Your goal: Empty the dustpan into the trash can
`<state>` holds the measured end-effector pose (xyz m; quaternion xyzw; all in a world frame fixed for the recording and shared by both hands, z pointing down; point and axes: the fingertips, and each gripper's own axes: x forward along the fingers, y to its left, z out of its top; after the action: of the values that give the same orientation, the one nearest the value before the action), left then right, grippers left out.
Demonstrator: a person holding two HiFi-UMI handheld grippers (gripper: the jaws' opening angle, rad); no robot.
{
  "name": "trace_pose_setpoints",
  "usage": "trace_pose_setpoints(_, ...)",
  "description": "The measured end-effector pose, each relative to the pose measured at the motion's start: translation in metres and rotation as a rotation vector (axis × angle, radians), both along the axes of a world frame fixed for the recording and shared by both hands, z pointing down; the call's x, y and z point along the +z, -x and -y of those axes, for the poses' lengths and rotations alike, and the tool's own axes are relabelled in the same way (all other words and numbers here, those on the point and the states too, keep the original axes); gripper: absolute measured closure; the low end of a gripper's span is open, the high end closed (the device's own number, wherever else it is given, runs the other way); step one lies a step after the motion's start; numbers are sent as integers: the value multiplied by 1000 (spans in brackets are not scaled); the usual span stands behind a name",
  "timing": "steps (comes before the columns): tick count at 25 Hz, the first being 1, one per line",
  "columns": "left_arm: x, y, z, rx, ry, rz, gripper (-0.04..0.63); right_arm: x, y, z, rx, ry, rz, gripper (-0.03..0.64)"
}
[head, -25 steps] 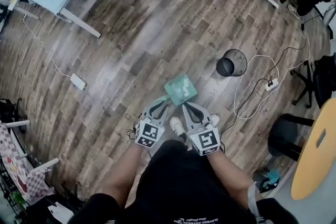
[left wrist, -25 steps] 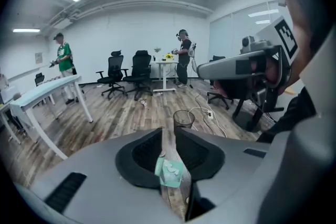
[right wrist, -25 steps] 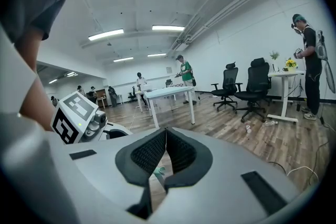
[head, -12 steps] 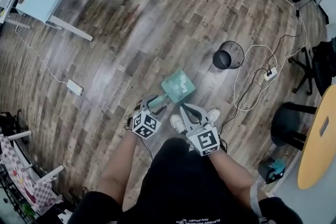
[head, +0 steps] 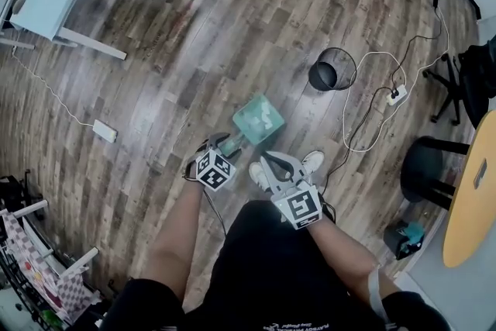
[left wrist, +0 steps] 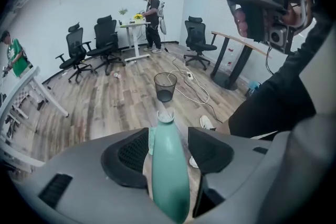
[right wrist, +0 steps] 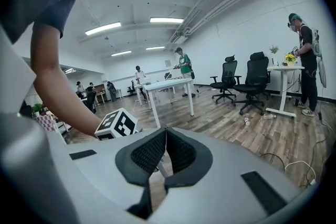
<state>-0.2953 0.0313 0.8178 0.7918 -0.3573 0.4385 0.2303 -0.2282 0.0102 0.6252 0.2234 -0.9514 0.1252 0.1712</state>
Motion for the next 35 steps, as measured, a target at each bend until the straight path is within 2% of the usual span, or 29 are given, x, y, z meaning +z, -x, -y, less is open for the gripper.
trace_pose_setpoints(5, 17, -7, 6, -4, 14, 30, 373, 2, -8, 0, 14, -4, -1, 592)
trace_pose_setpoints(7, 19, -8, 10, -13, 14, 38, 413, 2, -11, 1, 21, 1, -1, 592)
trace_pose_setpoints(9, 19, -9, 15, -17, 9, 49, 482, 3, -16, 2, 30, 4, -4, 592)
trace_pose_setpoints(10, 19, -9, 17, -18, 10, 50, 486, 3, -18, 3, 34, 5, -5, 592)
trace_pose_setpoints(15, 18, -12, 15, -42, 23, 26, 491, 3, -23, 3, 47, 8, 0, 592)
trace_pose_setpoints(19, 18, -15, 9, -103, 22, 6, 492, 4, -28, 1, 47, 10, 2, 592)
trace_pose_setpoints(29, 0, -14, 8, -264, -13, -49, 492, 11, -59, 10, 102, 5, -16, 592)
trace_pose_setpoints(35, -26, -22, 16, -313, -60, -66, 492, 9, -82, 16, 135, -7, -25, 592)
